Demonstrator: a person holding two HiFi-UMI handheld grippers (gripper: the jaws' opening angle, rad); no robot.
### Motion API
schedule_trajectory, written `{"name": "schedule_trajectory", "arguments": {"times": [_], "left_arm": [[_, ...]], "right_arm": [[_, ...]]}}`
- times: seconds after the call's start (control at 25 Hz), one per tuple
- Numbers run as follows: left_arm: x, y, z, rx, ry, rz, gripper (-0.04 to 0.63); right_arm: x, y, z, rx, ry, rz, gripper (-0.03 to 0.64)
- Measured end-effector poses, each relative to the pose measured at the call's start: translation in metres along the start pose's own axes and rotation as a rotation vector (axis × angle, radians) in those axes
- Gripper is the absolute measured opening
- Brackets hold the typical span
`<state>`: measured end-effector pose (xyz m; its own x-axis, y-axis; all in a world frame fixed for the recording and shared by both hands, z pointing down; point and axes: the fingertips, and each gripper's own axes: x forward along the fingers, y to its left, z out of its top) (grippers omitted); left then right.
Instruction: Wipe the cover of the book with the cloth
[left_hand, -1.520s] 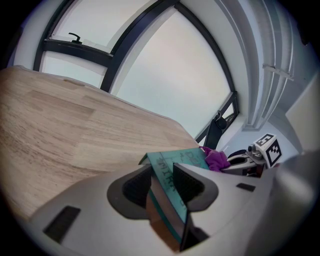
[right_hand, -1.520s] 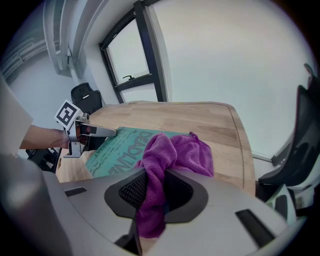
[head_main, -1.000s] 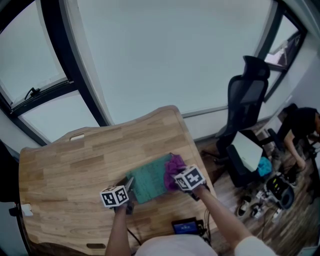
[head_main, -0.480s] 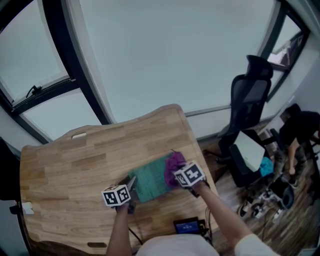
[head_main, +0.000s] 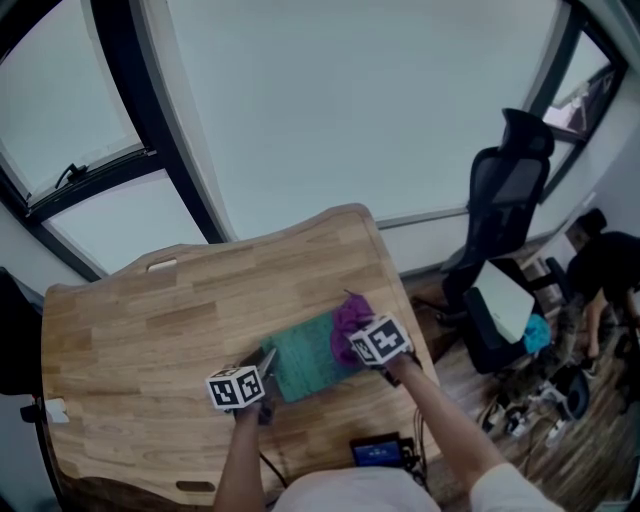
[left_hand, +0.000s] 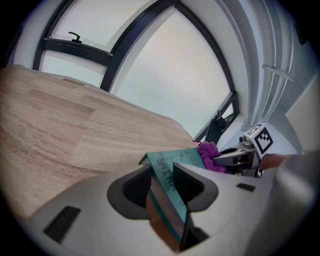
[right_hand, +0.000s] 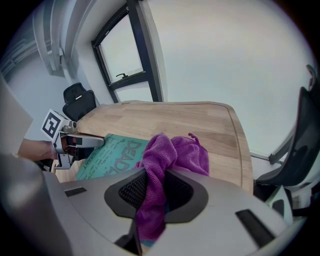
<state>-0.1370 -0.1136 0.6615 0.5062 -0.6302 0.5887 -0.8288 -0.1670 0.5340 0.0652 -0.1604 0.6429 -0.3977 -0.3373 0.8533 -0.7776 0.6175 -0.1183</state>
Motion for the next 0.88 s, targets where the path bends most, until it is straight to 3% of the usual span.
{"name": "schedule_trajectory", "arguments": {"times": [0.88], "left_arm": [[-0.001,0.000,-0.001,0.004,0.001,-0.001,0.138]], "right_arm": [[0.010,-0.004,0.020,-0.028,-0.001,-0.041,0.080]]}}
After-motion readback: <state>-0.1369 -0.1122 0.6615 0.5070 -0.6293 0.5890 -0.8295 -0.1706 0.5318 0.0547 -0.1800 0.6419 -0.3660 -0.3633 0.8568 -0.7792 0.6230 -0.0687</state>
